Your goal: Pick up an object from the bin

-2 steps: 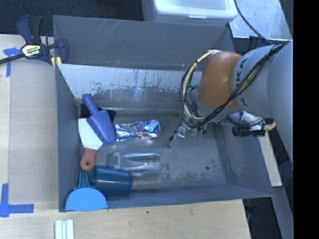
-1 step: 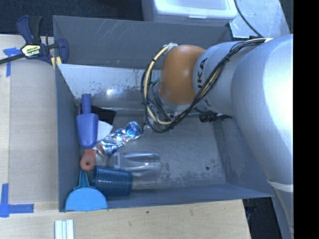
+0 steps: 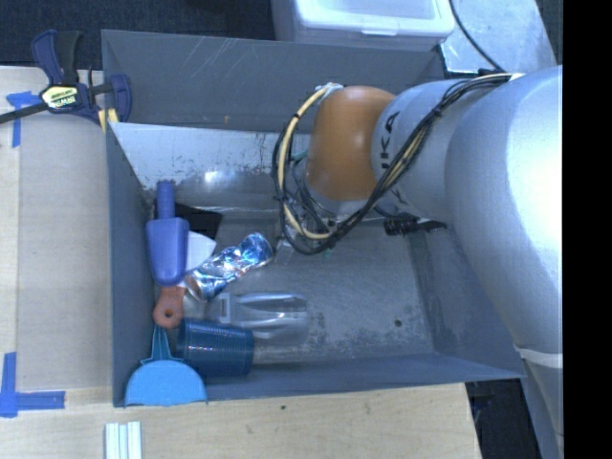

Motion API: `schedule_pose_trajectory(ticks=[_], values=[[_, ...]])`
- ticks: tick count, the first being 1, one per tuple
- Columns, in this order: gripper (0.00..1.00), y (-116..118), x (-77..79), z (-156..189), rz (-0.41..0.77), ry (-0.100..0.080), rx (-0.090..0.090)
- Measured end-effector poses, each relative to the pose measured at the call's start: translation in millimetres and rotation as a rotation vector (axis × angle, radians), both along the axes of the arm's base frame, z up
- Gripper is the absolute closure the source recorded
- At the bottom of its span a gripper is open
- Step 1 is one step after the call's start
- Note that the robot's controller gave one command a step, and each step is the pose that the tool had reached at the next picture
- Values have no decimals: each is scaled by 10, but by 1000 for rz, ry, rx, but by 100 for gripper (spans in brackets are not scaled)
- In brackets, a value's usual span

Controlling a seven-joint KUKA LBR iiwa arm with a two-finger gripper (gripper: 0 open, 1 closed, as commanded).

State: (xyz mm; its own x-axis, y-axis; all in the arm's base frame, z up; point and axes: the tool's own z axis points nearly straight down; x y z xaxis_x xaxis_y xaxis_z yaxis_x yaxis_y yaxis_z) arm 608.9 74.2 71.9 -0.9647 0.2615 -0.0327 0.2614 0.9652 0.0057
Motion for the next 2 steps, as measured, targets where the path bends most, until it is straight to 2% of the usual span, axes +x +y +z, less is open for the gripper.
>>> schedule_pose_trajectory(ticks=[1,2], values=[[100,566,-33,-6,37,-8,2],[100,684,-308,103,66,-4,-5]])
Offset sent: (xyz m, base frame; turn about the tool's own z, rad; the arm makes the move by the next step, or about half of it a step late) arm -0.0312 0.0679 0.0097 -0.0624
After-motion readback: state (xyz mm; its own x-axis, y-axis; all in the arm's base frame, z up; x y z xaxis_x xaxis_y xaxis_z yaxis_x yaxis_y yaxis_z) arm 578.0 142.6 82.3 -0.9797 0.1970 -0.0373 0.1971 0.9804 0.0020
